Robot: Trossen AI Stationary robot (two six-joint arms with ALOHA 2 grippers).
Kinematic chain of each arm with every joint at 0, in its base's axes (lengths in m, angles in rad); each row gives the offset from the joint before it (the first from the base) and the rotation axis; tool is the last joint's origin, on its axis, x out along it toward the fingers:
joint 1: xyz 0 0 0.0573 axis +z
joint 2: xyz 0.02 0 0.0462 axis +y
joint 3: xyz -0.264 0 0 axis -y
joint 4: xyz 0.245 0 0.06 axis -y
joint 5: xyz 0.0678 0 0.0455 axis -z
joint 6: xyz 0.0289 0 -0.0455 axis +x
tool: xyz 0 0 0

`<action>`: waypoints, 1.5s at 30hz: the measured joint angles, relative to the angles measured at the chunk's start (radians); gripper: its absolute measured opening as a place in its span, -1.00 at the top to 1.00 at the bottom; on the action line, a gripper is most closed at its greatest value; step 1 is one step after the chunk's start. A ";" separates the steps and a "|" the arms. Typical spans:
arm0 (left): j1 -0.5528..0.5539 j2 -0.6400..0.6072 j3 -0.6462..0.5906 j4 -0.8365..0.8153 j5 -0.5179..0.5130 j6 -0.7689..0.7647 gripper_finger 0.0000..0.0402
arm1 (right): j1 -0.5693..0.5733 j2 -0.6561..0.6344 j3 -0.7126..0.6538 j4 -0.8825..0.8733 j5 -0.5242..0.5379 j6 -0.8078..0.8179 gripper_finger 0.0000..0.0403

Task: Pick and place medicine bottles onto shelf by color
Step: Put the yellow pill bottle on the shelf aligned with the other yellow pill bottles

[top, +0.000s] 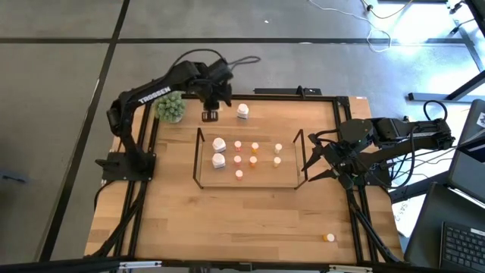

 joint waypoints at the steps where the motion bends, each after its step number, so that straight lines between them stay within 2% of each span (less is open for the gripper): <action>1: -0.027 0.000 0.017 -0.006 0.001 -0.020 0.57 | 0.000 0.000 0.000 0.000 0.000 -0.001 0.14; 10: -0.258 0.000 0.099 -0.019 0.040 -0.158 0.57 | 0.000 0.000 0.000 0.000 0.000 0.000 0.14; 22: -0.483 0.000 0.100 0.180 0.073 -0.398 0.57 | 0.000 0.000 0.000 0.000 0.000 0.000 0.14; 34: -0.617 0.038 0.100 0.318 -0.004 -0.533 0.57 | 0.000 0.000 0.000 0.007 0.000 -0.003 0.14; 45: -0.628 0.105 0.101 0.404 -0.010 -0.572 0.57 | 0.000 0.002 0.000 0.018 0.004 0.115 0.14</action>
